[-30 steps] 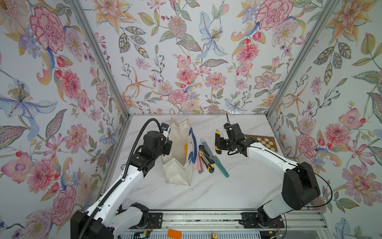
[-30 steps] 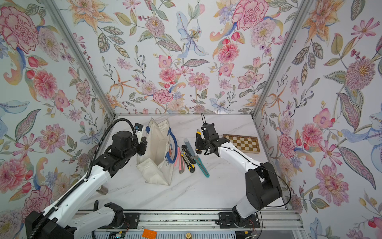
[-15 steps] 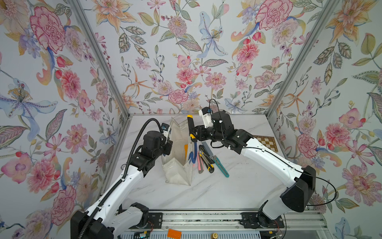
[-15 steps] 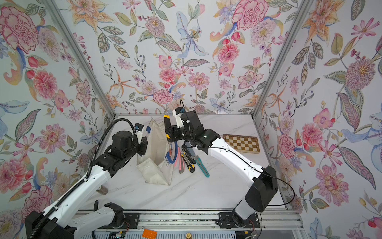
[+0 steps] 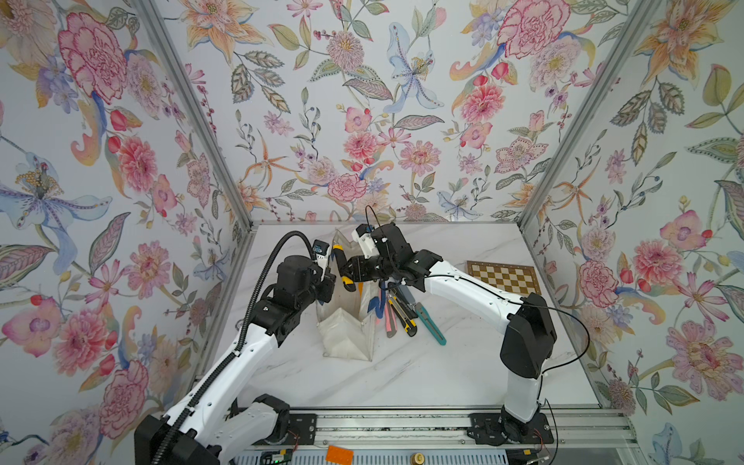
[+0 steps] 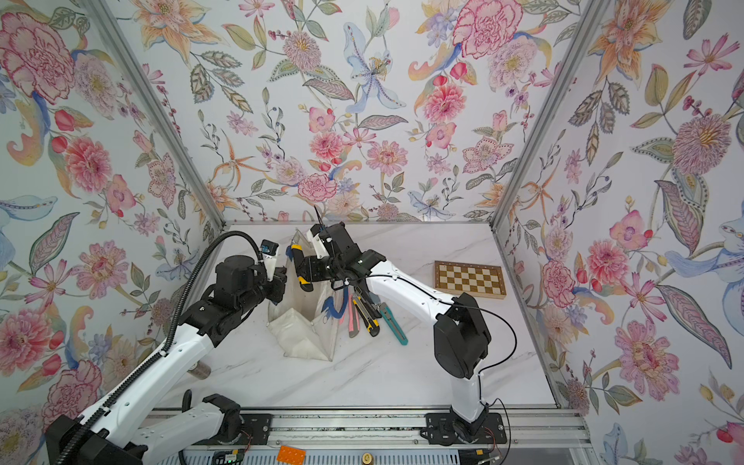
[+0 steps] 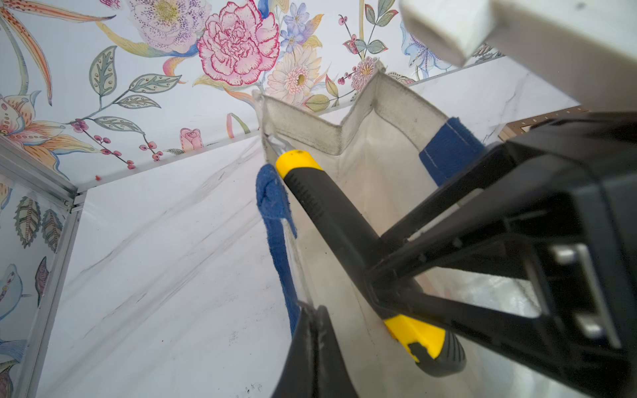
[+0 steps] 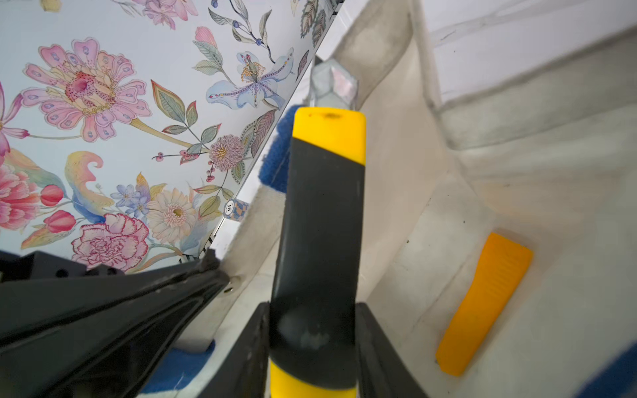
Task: Place the art knife into the pouch
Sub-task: Place the utility knife in the pouch, then adjust the pouch at the center of the board.
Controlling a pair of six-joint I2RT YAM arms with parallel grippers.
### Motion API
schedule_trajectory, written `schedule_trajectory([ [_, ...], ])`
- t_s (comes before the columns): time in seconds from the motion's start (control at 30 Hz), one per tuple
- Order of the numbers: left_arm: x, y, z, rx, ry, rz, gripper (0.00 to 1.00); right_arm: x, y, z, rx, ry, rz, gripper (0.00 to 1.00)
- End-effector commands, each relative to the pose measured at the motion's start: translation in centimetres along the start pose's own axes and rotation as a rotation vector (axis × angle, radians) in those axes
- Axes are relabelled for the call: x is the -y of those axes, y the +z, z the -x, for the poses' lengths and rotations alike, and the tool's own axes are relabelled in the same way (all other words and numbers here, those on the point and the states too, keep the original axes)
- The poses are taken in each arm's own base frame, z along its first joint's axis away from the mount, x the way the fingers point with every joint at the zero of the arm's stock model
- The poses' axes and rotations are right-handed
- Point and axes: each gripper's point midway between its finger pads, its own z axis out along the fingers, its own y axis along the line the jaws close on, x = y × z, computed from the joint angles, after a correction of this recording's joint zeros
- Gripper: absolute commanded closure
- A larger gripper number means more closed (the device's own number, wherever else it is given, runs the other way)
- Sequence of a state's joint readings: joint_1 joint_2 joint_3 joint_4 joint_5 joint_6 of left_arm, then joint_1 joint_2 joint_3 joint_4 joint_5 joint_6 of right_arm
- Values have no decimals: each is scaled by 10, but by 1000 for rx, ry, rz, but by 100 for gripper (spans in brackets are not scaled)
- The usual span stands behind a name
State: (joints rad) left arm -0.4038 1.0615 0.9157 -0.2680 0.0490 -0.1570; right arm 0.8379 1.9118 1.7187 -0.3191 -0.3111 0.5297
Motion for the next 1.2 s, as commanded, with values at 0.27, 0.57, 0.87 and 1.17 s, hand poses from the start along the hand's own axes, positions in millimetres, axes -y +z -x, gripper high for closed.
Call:
schedule_trajectory([
  [0.27, -4, -4, -4, -7, -11, 14, 100, -17, -41, 56, 106, -62, -2, 3],
  [0.57, -60, -7, -3, -50, -6, 231, 100, 26, -114, 87, 245, -114, -229, 1],
  [0.87, -64, -4, 7, -61, -10, 241, 100, 88, -136, 24, 156, -41, -357, 0],
  [1.17, -66, -41, 38, 9, -35, 257, 41, 147, -167, -41, 106, 46, -477, 0],
])
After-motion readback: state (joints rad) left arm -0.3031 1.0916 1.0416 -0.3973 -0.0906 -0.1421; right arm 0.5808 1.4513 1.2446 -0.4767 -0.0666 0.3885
